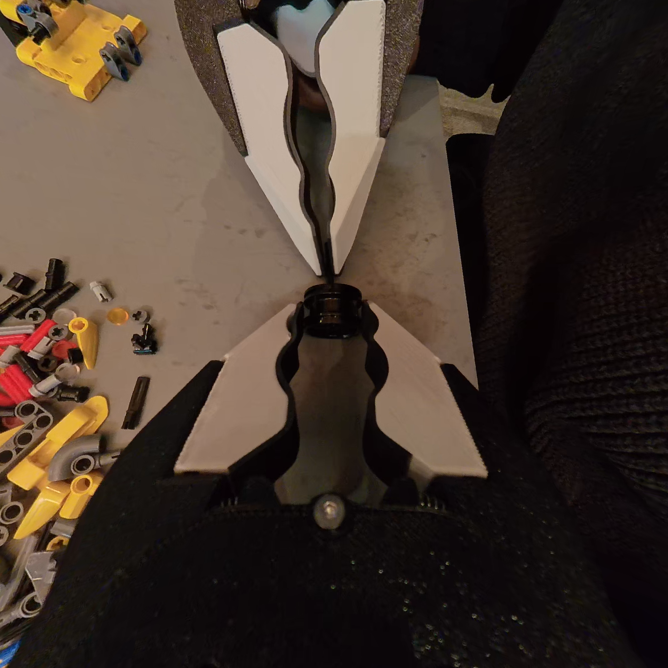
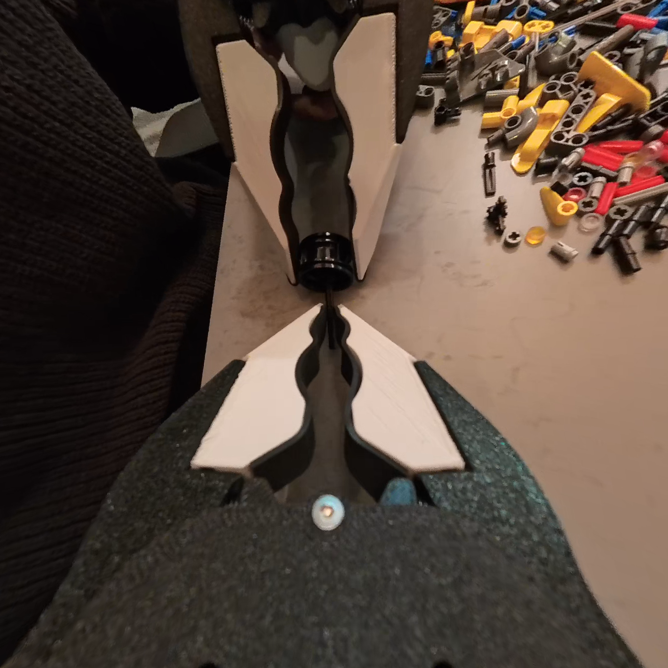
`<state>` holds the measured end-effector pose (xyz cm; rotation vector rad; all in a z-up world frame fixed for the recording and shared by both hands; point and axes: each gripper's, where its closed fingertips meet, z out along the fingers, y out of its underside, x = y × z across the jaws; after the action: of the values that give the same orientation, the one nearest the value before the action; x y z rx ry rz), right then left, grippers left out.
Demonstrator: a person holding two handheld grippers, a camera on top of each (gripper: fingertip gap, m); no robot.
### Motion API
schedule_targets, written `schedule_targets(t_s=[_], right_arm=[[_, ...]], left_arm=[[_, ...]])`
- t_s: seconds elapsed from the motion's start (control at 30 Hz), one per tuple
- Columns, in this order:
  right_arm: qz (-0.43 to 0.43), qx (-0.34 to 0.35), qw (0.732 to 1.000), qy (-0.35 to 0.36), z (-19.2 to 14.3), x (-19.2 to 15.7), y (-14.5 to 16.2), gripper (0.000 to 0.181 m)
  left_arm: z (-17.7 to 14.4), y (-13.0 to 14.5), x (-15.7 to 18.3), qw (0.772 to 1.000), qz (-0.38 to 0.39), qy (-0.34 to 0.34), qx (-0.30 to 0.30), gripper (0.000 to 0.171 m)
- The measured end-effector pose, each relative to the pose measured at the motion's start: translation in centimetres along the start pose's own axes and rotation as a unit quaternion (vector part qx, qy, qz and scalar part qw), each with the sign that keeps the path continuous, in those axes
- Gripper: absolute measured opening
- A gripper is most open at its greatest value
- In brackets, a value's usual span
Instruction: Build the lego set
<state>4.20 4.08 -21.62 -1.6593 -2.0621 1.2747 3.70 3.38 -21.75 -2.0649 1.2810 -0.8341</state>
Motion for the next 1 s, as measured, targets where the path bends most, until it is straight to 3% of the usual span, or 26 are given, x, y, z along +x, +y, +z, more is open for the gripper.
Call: schedule_targets(t_s=[0.47, 0.83, 1.0], right_arm=[[0.029, 0.008, 1.000, -0.008, 0.0, 0.2, -0.1, 0.003], [0.040, 0.038, 0.998, 0.017, -0.8, 0.7, -0.5, 0.003], [0.061, 0.061, 0.994, 0.073, -2.0, 2.5, -0.5, 0.003]], left_arm=[[0.0, 0.0, 0.0, 1.000, 0.001, -0.004, 0.001, 0.029], [-1.1, 1.8, 0.1, 0.996, 0.027, -0.072, -0.045, 0.044], [-2.0, -0.4, 1.1, 0.997, 0.018, -0.073, 0.027, 0.047]])
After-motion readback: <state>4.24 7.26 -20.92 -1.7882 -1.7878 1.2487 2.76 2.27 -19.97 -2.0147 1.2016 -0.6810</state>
